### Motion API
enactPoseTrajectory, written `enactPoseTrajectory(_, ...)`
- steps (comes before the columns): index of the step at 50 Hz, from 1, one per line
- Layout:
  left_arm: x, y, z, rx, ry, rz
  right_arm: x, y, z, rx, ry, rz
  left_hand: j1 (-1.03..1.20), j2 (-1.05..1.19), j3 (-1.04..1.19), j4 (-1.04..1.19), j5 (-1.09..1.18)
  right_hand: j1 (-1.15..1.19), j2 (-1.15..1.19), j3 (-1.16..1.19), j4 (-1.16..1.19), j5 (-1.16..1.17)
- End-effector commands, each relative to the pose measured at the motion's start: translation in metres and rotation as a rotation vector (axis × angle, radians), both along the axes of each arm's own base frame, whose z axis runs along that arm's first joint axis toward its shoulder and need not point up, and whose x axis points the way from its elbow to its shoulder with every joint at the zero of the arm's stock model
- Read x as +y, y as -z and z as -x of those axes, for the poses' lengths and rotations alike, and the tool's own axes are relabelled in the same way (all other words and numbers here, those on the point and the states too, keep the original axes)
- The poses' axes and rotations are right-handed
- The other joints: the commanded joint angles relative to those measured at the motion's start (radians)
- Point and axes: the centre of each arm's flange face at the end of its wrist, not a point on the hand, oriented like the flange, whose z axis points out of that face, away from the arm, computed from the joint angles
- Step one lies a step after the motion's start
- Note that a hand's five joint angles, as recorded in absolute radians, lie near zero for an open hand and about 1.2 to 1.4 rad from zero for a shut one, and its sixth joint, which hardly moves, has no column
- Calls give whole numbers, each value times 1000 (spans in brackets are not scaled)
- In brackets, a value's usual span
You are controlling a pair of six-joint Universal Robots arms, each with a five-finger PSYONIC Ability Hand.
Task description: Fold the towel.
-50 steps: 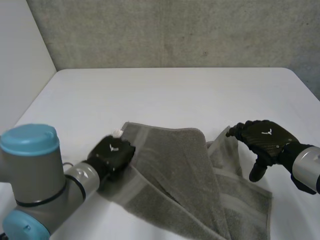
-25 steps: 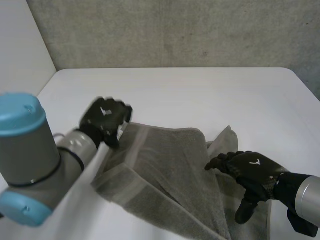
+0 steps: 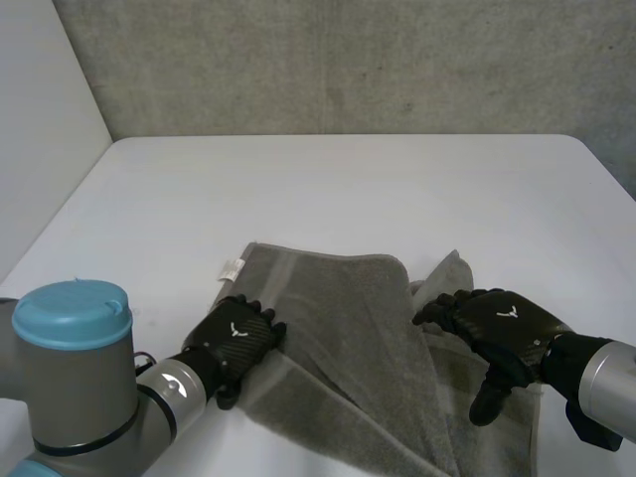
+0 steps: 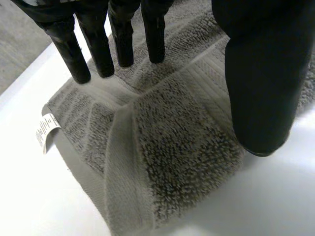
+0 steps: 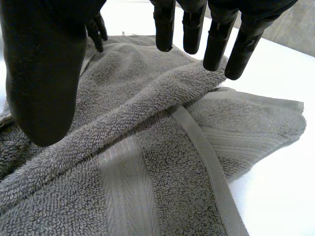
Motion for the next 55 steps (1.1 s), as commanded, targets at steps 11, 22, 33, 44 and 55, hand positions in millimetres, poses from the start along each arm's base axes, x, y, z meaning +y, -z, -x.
enactPoseTrajectory(11,-9,-1,5,15,-2,18,-6,3,6,-2,29,19,1011,1014,1014,1015,1013,-32,-68,-47,-57,-33)
enactPoseTrajectory(22,-45,-49,20,104,-55,198,-4,1,6,-6,40,-5,1011,1015,1015,1015,1014,-47,-83,-62,-72,-48)
enactPoseTrajectory(33,-88,-69,17,104,-260,308,20,0,1,-17,-13,-149,1011,1015,1015,1015,1014,-50,-86,-65,-75,-51)
enactPoseTrajectory(44,-99,-55,8,81,-298,283,41,10,-2,56,-114,-127,1011,1015,1015,1015,1014,-29,-65,-44,-54,-30)
enactPoseTrajectory(55,-116,-57,-5,84,-349,295,56,34,-6,150,-261,-36,1011,1015,1015,1015,1014,41,5,26,16,40)
